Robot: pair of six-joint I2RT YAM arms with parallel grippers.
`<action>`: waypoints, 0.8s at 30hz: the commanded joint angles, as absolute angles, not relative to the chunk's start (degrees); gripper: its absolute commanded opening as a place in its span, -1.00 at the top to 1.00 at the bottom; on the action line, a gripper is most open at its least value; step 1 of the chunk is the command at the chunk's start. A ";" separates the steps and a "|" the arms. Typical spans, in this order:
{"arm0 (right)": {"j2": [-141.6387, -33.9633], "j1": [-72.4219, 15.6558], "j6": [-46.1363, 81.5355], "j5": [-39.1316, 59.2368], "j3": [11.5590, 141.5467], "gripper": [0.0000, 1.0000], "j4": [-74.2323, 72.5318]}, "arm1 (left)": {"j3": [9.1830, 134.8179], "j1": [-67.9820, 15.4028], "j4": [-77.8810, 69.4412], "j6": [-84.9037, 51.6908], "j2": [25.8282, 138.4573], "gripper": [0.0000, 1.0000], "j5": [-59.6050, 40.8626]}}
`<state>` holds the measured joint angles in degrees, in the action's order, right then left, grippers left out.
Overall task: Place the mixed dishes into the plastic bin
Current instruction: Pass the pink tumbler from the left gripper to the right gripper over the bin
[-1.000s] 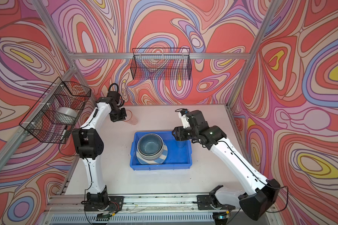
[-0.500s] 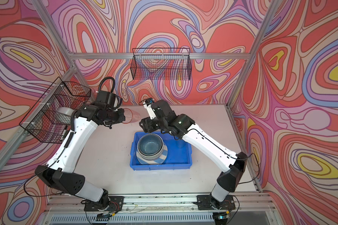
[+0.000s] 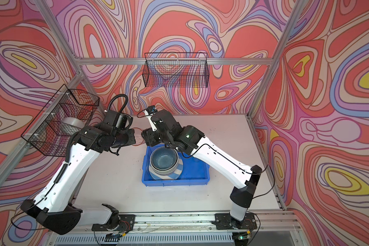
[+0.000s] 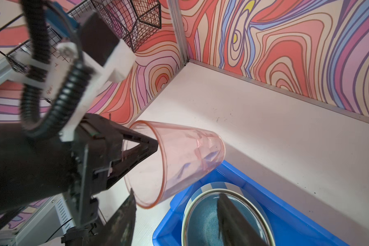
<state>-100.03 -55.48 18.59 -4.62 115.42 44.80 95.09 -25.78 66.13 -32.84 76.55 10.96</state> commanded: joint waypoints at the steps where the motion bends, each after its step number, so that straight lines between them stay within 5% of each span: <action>1: -101.16 -55.55 19.80 -5.36 116.22 -0.22 45.46 | 95.58 -28.06 66.28 -34.70 75.06 1.00 13.11; 13: -106.74 -55.56 23.18 -12.71 119.05 0.15 51.99 | 97.38 -34.13 64.74 -34.30 74.52 1.00 13.20; 24: -107.17 -55.55 23.80 -12.31 120.99 0.94 52.26 | 96.07 -35.16 61.58 -35.07 71.51 1.00 5.49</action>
